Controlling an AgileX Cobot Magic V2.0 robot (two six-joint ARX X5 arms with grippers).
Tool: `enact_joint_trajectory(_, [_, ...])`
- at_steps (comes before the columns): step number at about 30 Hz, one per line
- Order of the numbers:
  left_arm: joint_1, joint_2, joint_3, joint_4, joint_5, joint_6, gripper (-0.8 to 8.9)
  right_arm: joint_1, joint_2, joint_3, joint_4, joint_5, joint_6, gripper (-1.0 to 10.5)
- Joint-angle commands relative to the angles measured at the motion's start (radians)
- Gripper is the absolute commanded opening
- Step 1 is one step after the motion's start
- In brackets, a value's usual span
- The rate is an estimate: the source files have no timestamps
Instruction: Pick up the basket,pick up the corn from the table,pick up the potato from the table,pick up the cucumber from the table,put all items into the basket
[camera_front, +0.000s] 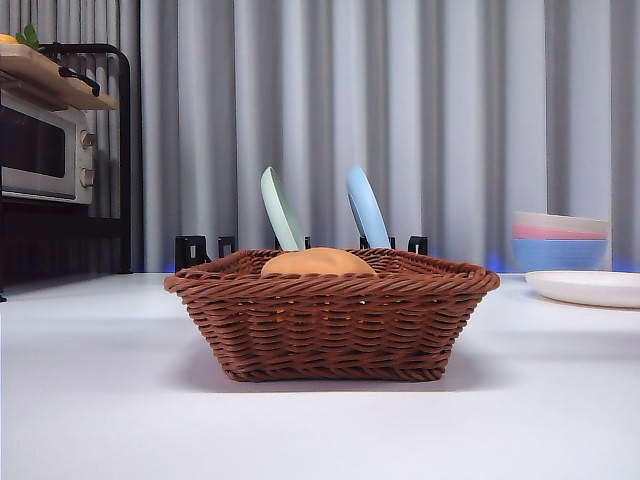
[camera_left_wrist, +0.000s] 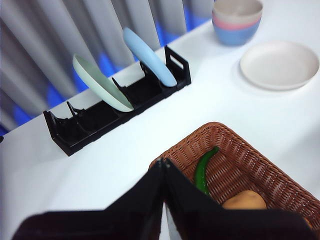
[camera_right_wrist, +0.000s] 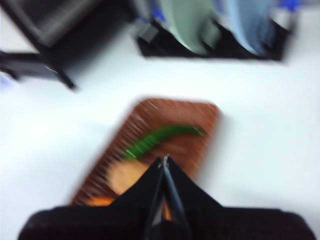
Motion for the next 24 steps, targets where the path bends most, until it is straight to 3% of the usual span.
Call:
enact_joint_trajectory(1, [-0.001,-0.116,-0.216,0.093,-0.002,-0.002,-0.08,0.002,-0.003,0.001,-0.105,0.111,-0.075,-0.1])
enact_joint_trajectory(6, [-0.001,-0.327,-0.547,0.243,-0.003,-0.037,-0.08,0.004,-0.013,-0.014,-0.114,0.14,-0.159,-0.1])
enact_joint_trajectory(12, [-0.001,-0.54,-0.809,0.313,-0.019,-0.066,-0.08,0.051,-0.121,-0.163,0.016,0.141,-0.161,-0.1])
enact_joint_trajectory(17, [-0.002,-0.679,-0.91,0.311,-0.029,-0.068,-0.08,0.095,-0.262,-0.332,0.162,0.144,-0.107,-0.1])
enact_joint_trajectory(20, [-0.002,-0.724,-0.919,0.31,-0.025,-0.099,-0.07,0.102,-0.317,-0.369,0.14,0.144,-0.079,-0.1])
enact_joint_trajectory(22, [-0.002,-0.729,-0.919,0.311,-0.028,-0.139,-0.03,0.101,-0.323,-0.369,0.121,0.145,-0.016,0.0])
enact_joint_trajectory(24, [-0.002,-0.727,-0.919,0.308,-0.029,-0.142,-0.03,0.099,-0.328,-0.369,0.116,0.147,-0.011,0.0])
